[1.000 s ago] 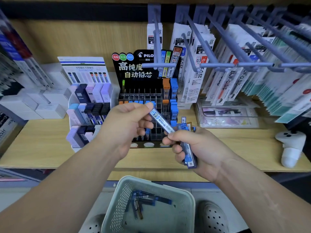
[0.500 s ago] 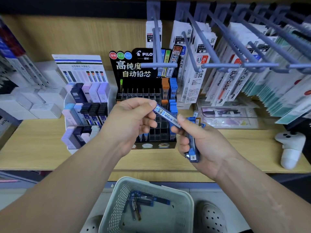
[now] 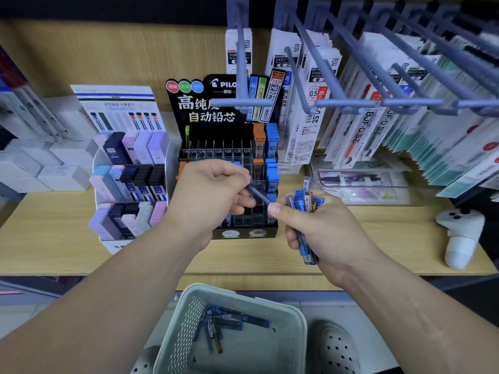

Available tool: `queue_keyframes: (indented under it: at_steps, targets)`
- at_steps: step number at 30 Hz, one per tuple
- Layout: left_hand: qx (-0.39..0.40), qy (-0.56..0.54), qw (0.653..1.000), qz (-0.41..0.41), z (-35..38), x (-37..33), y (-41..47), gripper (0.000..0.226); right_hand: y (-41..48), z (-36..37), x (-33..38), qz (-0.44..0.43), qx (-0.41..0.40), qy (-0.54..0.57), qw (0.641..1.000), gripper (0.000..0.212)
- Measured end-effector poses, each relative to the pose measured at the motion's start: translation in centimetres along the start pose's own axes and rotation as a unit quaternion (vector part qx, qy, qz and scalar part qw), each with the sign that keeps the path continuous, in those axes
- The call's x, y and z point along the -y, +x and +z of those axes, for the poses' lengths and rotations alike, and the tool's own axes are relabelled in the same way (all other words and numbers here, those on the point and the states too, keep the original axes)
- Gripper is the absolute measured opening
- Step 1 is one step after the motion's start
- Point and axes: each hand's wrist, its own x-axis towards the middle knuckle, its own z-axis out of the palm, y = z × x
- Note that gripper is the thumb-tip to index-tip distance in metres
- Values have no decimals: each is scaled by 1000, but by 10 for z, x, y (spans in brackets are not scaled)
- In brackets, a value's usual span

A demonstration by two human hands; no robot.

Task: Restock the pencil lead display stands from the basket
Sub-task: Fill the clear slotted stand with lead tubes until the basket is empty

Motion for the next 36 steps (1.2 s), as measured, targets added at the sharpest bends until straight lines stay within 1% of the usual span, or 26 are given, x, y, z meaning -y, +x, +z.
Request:
queue_keyframes:
  at_steps: [6, 8, 10, 13, 16, 23, 26, 30, 32, 36]
  targets:
    - [-12, 76, 994, 82, -8, -1, 6, 21, -1, -3, -1, 25, 16, -1, 1000, 18]
    - [-9, 124, 985, 117, -12, 3, 11, 21, 0, -6, -1, 43, 16, 19, 999, 13]
    - [4, 183, 972, 147, -13, 8, 13, 18, 1, -8, 0, 54, 11, 51, 997, 10]
    - [37, 288, 939, 186, -10, 17, 14, 18, 2, -12, 1, 60, 0, 84, 995, 11]
    - [48, 336, 917, 211, -4, 22, 16, 18, 2, -17, 0, 58, -1, 90, 994, 14]
    - [64, 380, 891, 239, 4, 27, 21, 22, 5, -25, 0, 54, -7, 96, 994, 20]
    - [89, 393, 890, 211, 4, 25, 21, 20, 4, -26, 2, 54, -3, 103, 993, 19]
    - [116, 374, 906, 162, 1, 20, 21, 15, 3, -29, 4, 56, -4, 106, 993, 19]
    - [107, 373, 908, 159, -1, 18, 22, 18, 2, -30, 4, 55, -6, 105, 993, 19]
    - [57, 372, 905, 197, 3, 23, 21, 22, 0, -29, 5, 56, -8, 111, 992, 20]
